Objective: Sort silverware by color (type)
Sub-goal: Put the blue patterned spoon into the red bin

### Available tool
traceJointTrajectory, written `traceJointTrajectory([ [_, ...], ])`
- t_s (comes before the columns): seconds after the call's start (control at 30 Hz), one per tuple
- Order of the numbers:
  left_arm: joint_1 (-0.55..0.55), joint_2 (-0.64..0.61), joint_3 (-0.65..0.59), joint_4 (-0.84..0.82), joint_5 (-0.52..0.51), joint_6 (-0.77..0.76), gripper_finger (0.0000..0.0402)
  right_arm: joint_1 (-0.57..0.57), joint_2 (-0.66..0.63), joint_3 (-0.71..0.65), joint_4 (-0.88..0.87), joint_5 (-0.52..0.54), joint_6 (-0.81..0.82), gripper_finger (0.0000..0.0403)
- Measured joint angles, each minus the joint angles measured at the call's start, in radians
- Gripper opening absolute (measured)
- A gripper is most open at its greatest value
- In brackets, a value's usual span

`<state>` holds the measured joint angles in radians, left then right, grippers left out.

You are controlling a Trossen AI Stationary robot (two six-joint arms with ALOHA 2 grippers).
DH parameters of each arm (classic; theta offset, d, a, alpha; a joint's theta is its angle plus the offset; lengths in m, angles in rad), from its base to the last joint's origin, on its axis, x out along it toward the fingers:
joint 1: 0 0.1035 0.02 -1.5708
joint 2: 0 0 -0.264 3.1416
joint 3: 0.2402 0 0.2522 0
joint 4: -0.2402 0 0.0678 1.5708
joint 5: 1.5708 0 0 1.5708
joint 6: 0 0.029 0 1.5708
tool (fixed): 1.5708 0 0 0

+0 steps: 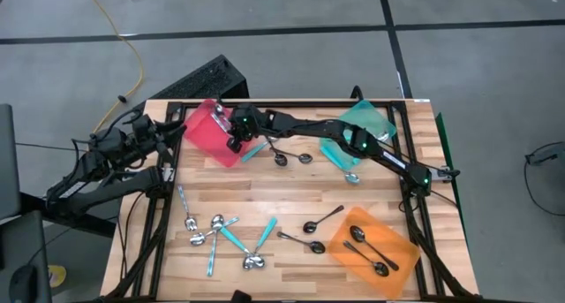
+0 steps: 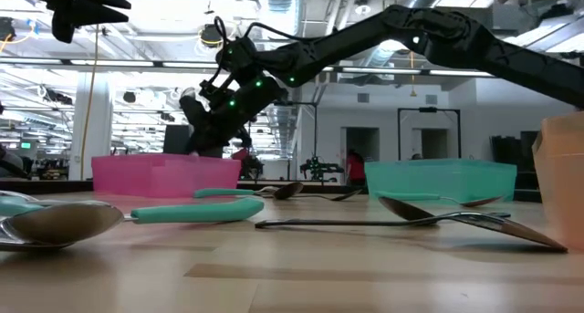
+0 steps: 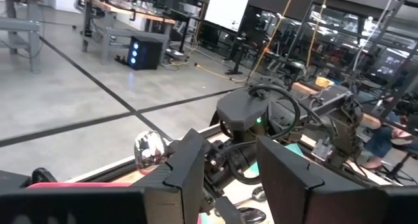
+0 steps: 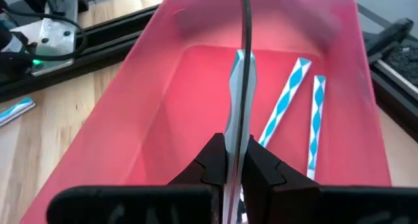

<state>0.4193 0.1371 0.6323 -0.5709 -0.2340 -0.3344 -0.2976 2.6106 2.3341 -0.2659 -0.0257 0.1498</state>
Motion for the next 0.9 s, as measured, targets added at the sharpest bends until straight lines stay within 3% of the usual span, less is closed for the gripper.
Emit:
traceJointTrajectory([
  [0.9, 0.000, 0.000, 0.000, -0.024, -0.016, 0.007, 0.0122, 0.000, 0.016, 0.000, 0.016, 0.058, -0.024, 0.0060],
])
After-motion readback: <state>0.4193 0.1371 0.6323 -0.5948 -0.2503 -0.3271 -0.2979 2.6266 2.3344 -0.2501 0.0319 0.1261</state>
